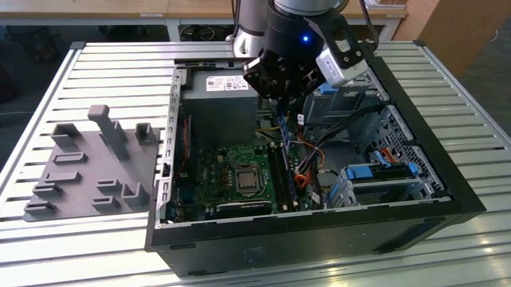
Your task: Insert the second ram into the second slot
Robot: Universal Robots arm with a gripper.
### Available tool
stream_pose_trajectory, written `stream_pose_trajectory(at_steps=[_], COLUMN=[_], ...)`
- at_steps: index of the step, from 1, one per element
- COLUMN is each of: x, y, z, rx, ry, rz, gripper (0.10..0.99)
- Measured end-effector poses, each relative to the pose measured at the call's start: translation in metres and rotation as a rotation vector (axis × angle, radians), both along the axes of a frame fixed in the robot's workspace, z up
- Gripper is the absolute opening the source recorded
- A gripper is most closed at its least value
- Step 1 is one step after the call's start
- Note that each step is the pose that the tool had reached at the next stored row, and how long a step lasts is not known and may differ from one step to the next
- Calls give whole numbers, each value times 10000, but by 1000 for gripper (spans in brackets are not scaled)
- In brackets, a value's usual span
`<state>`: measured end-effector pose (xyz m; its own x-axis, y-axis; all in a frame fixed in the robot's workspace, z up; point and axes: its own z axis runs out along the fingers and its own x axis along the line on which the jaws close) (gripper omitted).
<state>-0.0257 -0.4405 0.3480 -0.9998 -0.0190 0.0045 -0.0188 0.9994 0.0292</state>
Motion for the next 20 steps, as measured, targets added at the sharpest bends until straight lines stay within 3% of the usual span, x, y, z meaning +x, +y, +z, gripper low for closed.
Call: stream_pose_trajectory(at_steps=[11,20], x=[1,2], y=[-4,-63], z=[-36,-62], rx=[-2,-51], ry=[4,5], rz=[-1,0], gripper=[137,137])
